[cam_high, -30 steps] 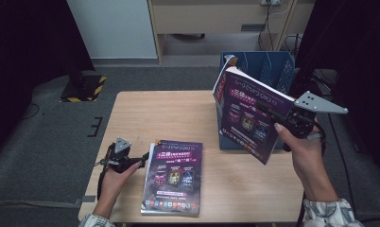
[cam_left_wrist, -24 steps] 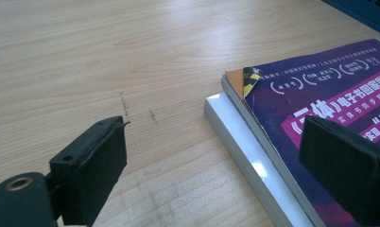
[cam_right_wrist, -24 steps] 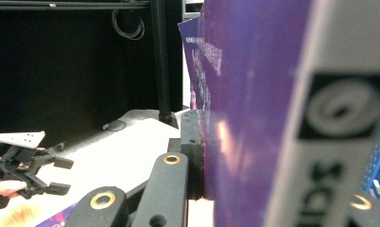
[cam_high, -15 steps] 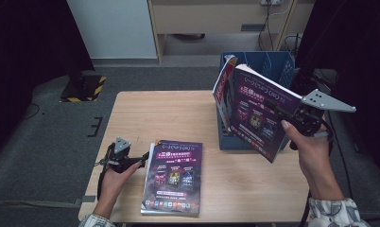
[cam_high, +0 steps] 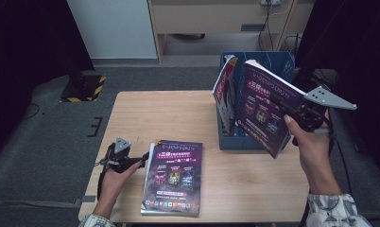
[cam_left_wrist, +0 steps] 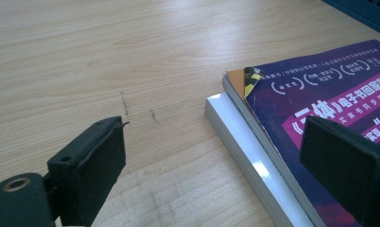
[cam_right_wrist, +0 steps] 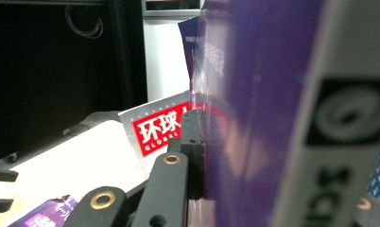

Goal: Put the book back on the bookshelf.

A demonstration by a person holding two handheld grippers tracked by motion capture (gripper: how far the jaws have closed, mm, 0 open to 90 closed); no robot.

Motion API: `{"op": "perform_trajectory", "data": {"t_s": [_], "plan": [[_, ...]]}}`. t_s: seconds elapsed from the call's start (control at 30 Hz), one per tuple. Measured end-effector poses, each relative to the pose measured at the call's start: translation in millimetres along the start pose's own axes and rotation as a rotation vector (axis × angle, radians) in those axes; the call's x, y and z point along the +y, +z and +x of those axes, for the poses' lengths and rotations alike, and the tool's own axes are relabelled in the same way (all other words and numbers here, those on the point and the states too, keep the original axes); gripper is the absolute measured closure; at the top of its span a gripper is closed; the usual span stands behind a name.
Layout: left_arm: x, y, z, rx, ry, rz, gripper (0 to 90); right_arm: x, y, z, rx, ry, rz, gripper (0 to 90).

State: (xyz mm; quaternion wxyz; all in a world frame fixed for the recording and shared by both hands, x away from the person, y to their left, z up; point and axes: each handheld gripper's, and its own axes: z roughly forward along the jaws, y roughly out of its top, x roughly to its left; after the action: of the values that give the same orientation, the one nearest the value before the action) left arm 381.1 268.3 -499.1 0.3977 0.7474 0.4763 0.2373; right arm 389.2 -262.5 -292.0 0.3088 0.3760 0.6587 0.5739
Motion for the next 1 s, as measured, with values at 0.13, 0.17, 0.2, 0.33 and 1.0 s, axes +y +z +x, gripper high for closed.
{"op": "perform_trajectory", "data": {"t_s": [0.13, 0.17, 0.2, 0.33, 1.0], "plan": [[0.0, 0.2, -0.1, 0.000, 0.001, 0.000, 7.6, -0.4, 1.2, -2.8, -0.015, 0.006, 0.002, 82.7], [0.0, 0.1, 0.0, 0.000, 0.001, 0.000, 7.6, -0.4, 1.7, -3.3, -0.019, 0.009, 0.003, 82.8], [0.0, 0.1, 0.0, 0.000, 0.000, 0.000, 7.6, -0.3, 2.6, -4.2, -0.026, 0.008, 0.003, 82.7], [0.3, -0.4, -0.2, -0.004, -0.002, -0.004, 7.5, 0.9, 5.4, -6.2, -0.044, 0.019, 0.003, 82.7], [0.0, -2.0, 0.6, -0.007, -0.010, -0.018, 7.4, 19.0, 41.6, -24.6, -0.204, 0.025, 0.021, 82.7]]}}
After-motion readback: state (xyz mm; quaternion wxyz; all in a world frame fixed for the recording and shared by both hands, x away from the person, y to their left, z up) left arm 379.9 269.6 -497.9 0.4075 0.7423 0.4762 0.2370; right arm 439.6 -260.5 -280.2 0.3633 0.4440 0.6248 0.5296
